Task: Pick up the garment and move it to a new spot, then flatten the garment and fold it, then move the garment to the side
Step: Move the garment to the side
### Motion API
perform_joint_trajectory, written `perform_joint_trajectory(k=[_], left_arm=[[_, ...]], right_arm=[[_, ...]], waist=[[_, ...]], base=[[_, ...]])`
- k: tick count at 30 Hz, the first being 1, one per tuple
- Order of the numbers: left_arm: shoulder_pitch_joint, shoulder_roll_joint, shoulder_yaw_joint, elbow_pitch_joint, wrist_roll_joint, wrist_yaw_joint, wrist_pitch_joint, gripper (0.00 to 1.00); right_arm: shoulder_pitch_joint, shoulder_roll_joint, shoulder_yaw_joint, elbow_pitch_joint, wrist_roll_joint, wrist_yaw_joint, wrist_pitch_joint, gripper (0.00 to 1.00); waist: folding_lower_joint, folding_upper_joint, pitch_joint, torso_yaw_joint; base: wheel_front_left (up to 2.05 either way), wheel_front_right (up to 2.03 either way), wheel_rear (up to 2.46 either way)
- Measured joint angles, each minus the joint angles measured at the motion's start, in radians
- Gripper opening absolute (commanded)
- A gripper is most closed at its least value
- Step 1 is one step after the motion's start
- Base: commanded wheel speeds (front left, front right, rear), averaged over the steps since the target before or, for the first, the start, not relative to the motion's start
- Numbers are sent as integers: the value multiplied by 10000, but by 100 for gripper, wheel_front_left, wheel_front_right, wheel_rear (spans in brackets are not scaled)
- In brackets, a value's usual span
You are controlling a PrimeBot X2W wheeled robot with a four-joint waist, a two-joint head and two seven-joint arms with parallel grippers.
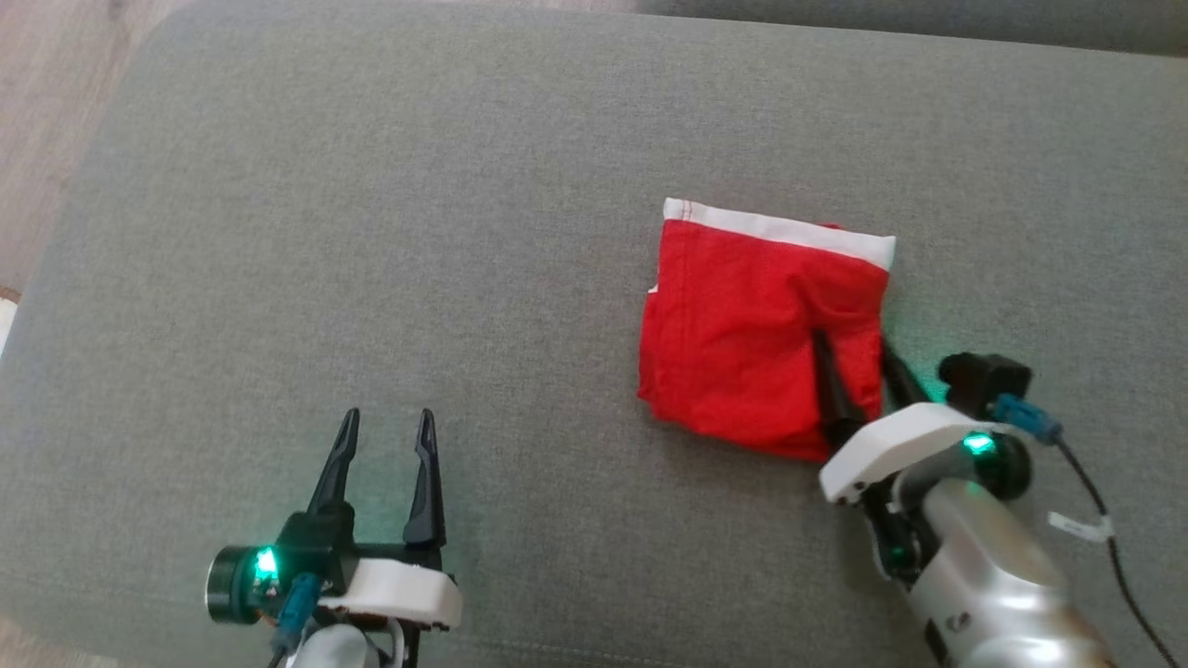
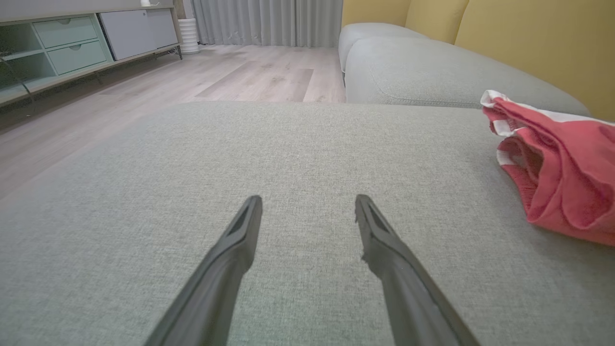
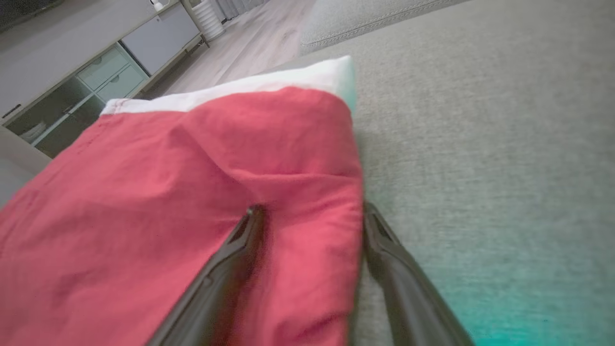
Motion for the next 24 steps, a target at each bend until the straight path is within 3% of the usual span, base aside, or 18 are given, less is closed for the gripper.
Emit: perform_joint_trajectory(k=[1,2,3,14,24], left_arm=[[-3,0,-2,0,0,-2,0,100],[-3,-2,-19,2,0,-2,0,100],[-3,-2,-27,2,2,-2,0,100],[11,6,-17,6,132,-178,0,100],[-62,21,-612,-8,-29,-190,0,100]], right_arm=[[-13,-4,301,6,226,-2,-29,83],[-21,-2,472,29,416,0,-69,11],[-46,0,602,84,564,0,-69,0],[96,276,-757,-261,-104,6,67,0],[473,274,-533,-828,-717,6,67,0]], waist=[[0,0,-8,-23],[0,0,-25,-50],[-1,0,-40,-77],[0,0,-470,-825],[0,0,-850,-3236]], base=[[0,0,0],[0,0,0],[0,0,0],[0,0,0],[0,0,0]])
